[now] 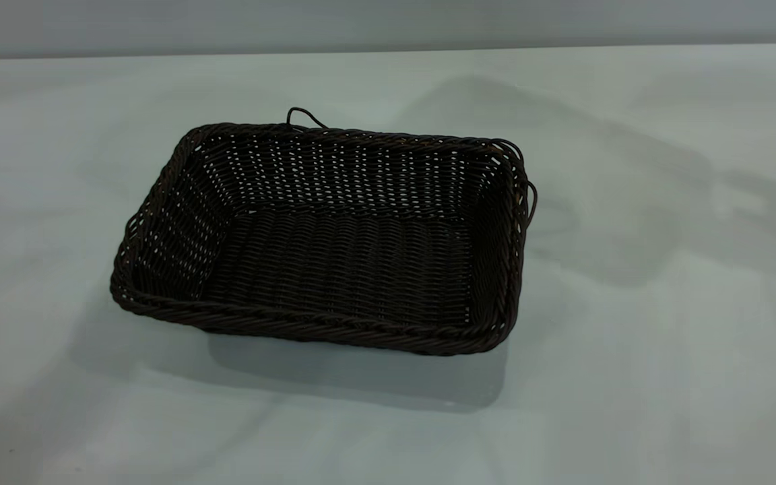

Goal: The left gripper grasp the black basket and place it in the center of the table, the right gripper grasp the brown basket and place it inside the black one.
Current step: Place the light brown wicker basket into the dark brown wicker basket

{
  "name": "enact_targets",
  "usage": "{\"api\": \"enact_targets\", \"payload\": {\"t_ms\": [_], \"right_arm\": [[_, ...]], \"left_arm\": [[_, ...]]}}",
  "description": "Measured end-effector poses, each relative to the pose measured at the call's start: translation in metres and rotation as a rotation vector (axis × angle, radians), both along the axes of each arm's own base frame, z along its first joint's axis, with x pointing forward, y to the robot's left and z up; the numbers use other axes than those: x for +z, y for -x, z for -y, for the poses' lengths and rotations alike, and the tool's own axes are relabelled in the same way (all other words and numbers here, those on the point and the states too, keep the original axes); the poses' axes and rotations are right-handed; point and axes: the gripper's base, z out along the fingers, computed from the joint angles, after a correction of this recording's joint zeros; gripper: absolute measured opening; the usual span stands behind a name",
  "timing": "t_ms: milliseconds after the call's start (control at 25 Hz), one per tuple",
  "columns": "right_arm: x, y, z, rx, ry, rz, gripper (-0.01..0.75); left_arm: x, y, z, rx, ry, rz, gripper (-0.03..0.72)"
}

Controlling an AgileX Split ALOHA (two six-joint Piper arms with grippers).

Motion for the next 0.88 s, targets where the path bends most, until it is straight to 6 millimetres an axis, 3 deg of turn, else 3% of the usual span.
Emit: {"api": "enact_targets", "payload": {"t_ms": [160, 280, 360, 480, 600, 760, 880], "right_arm": [[-0.005, 0.003, -0.039, 0.133, 0.053, -0.03, 0.067], [-0.011, 0.01, -0.087, 0.264, 0.13, -0.054, 0.067], [-0.02, 0.015, -0.121, 0.336, 0.197, -0.063, 0.067], [-0.045, 0.02, -0.16, 0.402, 0.259, -0.106, 0.068], [-0.08, 0.023, -0.184, 0.445, 0.289, -0.176, 0.068], [-0.124, 0.021, -0.191, 0.446, 0.326, -0.259, 0.07], [-0.143, 0.018, -0.19, 0.426, 0.34, -0.292, 0.072]], "left_arm": [[0.081, 0.045, -0.045, 0.081, 0.08, 0.177, 0.455], [0.123, 0.08, -0.065, 0.112, 0.131, 0.323, 0.455], [0.141, 0.099, -0.073, 0.119, 0.157, 0.395, 0.455], [0.155, 0.118, -0.078, 0.12, 0.185, 0.445, 0.455], [0.157, 0.122, -0.079, 0.131, 0.201, 0.438, 0.455], [0.153, 0.121, -0.078, 0.133, 0.199, 0.418, 0.455], [0.15, 0.122, -0.078, 0.134, 0.196, 0.392, 0.455]]}}
